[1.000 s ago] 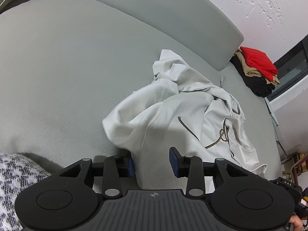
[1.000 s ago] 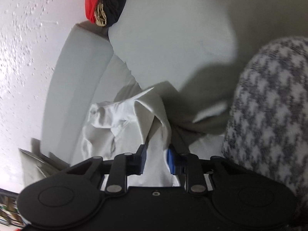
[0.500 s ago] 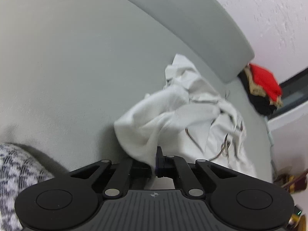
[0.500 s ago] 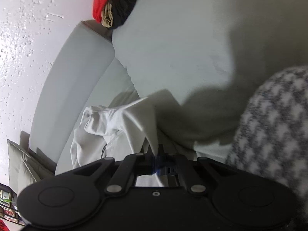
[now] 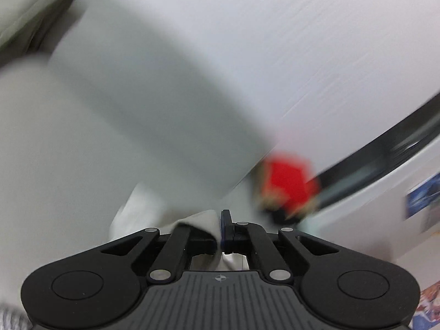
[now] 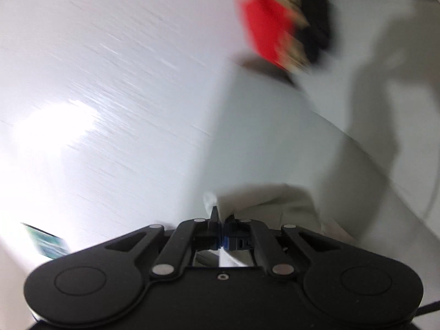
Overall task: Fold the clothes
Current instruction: 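Lift the white t-shirt up with both grippers to shake it out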
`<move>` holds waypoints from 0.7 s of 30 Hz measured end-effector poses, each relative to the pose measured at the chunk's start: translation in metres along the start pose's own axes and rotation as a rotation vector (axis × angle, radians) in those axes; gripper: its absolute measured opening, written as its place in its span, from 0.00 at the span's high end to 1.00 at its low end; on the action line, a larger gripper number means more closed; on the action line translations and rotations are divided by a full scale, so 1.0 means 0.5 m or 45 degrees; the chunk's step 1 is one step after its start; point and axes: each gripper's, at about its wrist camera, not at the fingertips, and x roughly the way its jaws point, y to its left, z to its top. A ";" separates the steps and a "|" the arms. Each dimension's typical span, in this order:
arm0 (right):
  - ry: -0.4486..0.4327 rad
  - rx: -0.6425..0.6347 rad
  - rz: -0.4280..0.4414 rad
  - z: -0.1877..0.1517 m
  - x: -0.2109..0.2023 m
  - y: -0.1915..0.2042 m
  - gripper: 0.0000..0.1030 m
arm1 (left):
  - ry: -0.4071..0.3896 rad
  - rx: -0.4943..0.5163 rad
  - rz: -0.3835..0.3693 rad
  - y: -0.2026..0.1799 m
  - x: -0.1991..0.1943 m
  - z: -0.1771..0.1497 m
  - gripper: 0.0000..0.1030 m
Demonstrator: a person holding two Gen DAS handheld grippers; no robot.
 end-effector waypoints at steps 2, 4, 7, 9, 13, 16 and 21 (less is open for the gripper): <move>-0.116 -0.077 0.164 0.010 -0.069 0.076 0.98 | -0.171 0.056 -0.078 -0.057 -0.088 0.016 0.99; -0.181 -0.160 0.236 0.005 -0.132 0.128 0.98 | -0.309 0.099 -0.115 -0.097 -0.165 0.012 0.99; -0.160 -0.212 0.262 -0.009 -0.196 0.173 0.98 | -0.463 0.101 -0.180 -0.129 -0.259 -0.001 0.99; -0.182 -0.237 0.367 -0.020 -0.227 0.205 0.98 | -0.570 0.108 -0.272 -0.152 -0.318 -0.011 0.99; -0.257 -0.410 0.507 -0.046 -0.281 0.279 0.98 | -0.725 0.175 -0.332 -0.198 -0.406 -0.027 0.99; -0.307 -0.527 0.558 -0.071 -0.302 0.321 0.98 | -0.753 0.196 -0.317 -0.215 -0.424 -0.028 0.99; -0.318 -0.572 0.465 -0.034 -0.228 0.336 0.98 | -0.638 0.163 -0.207 -0.161 -0.316 0.016 0.99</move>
